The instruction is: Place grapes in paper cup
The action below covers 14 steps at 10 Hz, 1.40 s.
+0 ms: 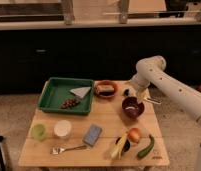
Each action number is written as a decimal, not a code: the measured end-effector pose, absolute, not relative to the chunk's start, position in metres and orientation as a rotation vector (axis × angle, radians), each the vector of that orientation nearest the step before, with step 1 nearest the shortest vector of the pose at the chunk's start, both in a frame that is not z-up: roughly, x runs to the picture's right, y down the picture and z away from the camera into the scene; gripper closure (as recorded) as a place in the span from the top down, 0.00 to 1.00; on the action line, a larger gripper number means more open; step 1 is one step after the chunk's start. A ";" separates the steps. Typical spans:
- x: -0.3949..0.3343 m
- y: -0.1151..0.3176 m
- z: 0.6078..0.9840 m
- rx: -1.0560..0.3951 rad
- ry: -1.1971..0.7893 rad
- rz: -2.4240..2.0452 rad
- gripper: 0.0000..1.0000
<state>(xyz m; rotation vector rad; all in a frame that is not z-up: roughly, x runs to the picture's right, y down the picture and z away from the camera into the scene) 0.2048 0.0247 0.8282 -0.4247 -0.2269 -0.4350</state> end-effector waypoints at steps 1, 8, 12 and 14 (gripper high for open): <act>0.190 0.016 0.809 -0.391 -0.234 -0.458 0.80; 0.101 -0.007 0.750 -0.248 -0.289 -0.618 0.80; 0.060 -0.023 0.752 -0.236 -0.318 -0.676 0.80; 0.042 -0.028 0.756 -0.243 -0.331 -0.698 0.80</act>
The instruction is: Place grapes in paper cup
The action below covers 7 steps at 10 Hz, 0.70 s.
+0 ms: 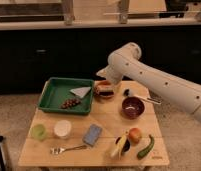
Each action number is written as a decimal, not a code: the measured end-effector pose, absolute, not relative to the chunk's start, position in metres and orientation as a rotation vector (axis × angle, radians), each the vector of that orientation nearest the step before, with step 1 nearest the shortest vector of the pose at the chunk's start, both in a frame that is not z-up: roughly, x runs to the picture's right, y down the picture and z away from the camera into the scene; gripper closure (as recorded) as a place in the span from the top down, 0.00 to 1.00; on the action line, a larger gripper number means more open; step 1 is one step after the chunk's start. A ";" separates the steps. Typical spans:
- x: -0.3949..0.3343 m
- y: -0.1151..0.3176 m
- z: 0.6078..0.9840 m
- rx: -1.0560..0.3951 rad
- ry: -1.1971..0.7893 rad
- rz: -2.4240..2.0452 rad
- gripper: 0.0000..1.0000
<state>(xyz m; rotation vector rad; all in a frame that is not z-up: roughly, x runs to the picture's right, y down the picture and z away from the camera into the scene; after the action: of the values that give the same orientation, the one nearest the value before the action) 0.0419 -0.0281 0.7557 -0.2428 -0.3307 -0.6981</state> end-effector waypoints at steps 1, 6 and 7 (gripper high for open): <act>0.032 -0.028 0.757 -0.247 -0.338 -0.711 0.80; -0.030 -0.016 0.760 -0.277 -0.382 -0.790 0.80; -0.039 -0.012 0.760 -0.285 -0.392 -0.791 0.80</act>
<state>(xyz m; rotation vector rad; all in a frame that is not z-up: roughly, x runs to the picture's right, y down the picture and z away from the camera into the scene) -0.0386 -0.0120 0.7603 -0.2851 -0.3915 -0.7915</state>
